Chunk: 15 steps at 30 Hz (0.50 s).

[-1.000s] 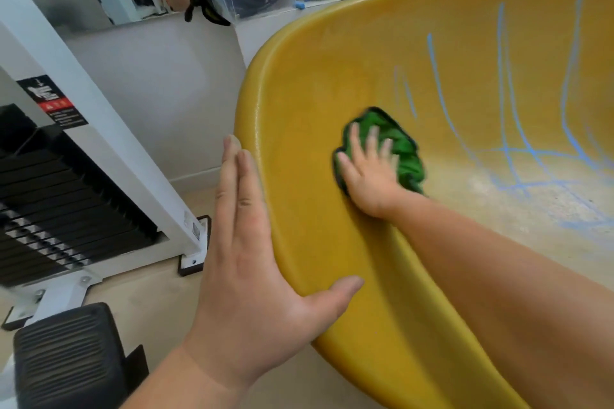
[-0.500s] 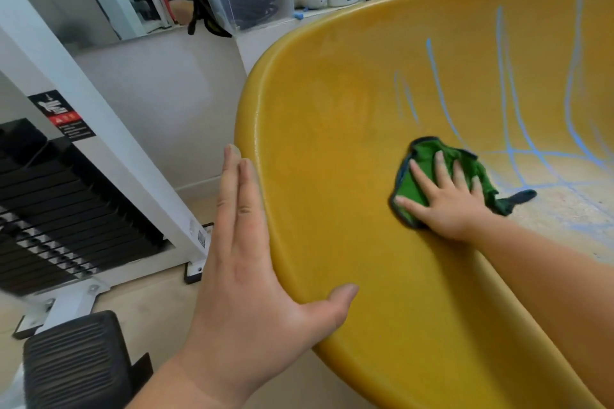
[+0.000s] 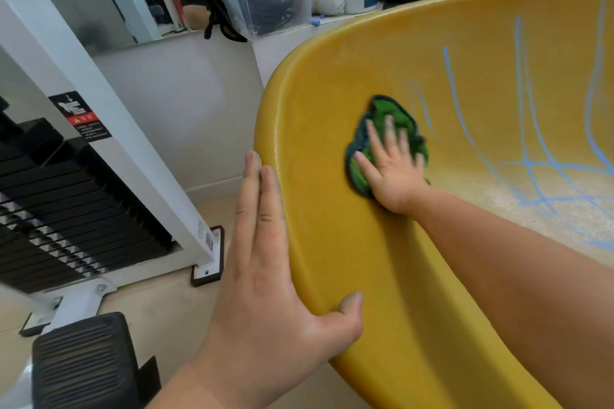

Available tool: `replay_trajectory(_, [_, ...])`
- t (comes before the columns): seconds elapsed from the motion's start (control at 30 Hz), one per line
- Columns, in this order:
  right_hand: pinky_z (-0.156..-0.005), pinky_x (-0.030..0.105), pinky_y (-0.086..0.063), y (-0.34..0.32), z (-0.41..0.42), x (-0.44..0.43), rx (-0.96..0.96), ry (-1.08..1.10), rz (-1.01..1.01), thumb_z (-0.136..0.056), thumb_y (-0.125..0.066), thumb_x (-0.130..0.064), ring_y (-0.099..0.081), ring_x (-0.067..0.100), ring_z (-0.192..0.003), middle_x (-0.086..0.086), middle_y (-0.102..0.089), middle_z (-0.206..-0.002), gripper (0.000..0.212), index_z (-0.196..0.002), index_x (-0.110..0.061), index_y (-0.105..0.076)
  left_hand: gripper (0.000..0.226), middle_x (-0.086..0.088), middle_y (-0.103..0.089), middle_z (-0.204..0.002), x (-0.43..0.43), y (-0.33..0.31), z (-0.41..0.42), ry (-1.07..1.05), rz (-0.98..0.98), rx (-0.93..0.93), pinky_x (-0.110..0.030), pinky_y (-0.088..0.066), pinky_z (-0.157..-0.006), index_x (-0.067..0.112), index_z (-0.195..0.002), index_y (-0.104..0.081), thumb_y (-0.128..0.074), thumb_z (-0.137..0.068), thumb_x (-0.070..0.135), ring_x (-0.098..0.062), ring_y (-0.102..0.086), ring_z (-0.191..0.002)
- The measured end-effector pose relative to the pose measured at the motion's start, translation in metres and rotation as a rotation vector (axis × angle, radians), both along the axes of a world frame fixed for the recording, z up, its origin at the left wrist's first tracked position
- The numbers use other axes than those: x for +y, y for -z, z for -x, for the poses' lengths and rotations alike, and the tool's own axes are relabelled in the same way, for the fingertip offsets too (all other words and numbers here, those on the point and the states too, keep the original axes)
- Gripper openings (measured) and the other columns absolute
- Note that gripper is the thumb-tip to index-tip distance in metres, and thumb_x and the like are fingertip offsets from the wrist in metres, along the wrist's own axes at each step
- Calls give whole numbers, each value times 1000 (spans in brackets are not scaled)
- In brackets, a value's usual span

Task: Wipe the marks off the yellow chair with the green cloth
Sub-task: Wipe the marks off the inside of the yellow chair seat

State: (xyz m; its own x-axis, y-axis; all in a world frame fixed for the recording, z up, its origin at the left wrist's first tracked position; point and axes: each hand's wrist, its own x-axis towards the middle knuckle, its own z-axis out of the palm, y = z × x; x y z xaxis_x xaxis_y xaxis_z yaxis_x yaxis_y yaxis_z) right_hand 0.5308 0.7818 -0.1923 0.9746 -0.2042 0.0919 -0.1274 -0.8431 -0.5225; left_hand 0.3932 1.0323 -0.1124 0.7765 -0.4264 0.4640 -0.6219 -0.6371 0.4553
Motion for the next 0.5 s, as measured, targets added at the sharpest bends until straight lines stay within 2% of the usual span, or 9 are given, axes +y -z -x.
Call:
replay_trajectory(0.1, [-122, 62, 3, 20, 6, -34, 148, 208, 53, -94, -14, -78, 22, 23, -155, -7, 32, -164, 76, -156, -46, 17, 130, 14, 12, -164, -2, -2, 1, -1, 1, 15, -4, 2, -110, 24, -157, 7, -70, -58, 59, 2, 8, -148])
replay_trajectory(0.2, [-121, 64, 3, 1, 1, -9, 165, 208, -36, -99, -15, -70, 20, 33, -155, -1, 31, -165, 76, -158, -37, 19, 129, 10, 10, -164, -2, 0, 2, 3, 17, 5, -5, 0, -111, 18, -158, 2, -69, -58, 57, 1, 6, -149])
replay_trajectory(0.3, [-122, 60, 6, -44, 5, 58, -43, -77, -246, -108, -21, -52, 18, 35, -154, -5, 25, -167, 65, -159, -33, 14, 127, 3, 4, -166, -1, 2, 0, 4, 37, -25, -9, -5, -115, 11, -157, -4, -70, -58, 56, -6, 2, -151])
replay_trajectory(0.4, [-123, 48, 11, -74, 43, 105, -297, -377, -401, -103, -18, -51, 23, 22, -153, -17, 23, -164, 64, -157, -39, 14, 126, 0, 2, -166, 1, 3, -2, 14, 43, -45, -15, -7, -117, 10, -157, -7, -70, -58, 55, -11, 0, -152])
replay_trajectory(0.43, [-123, 45, 12, -71, 56, 107, -320, -433, -411, -103, -18, -51, 25, 17, -153, -19, 23, -164, 62, -155, -43, 15, 126, 1, 2, -166, 1, 3, -3, 16, 41, -43, -16, -8, -118, 11, -157, -6, -70, -58, 56, -11, 0, -152])
replay_trajectory(0.5, [-122, 45, 13, -48, 72, 95, -244, -466, -342, -101, -16, -58, 27, 10, -152, -22, 28, -163, 58, -148, -55, 18, 127, 5, 4, -165, 2, 4, -4, 17, 33, -28, -16, -7, -118, 13, -157, -4, -70, -58, 57, -9, 1, -152])
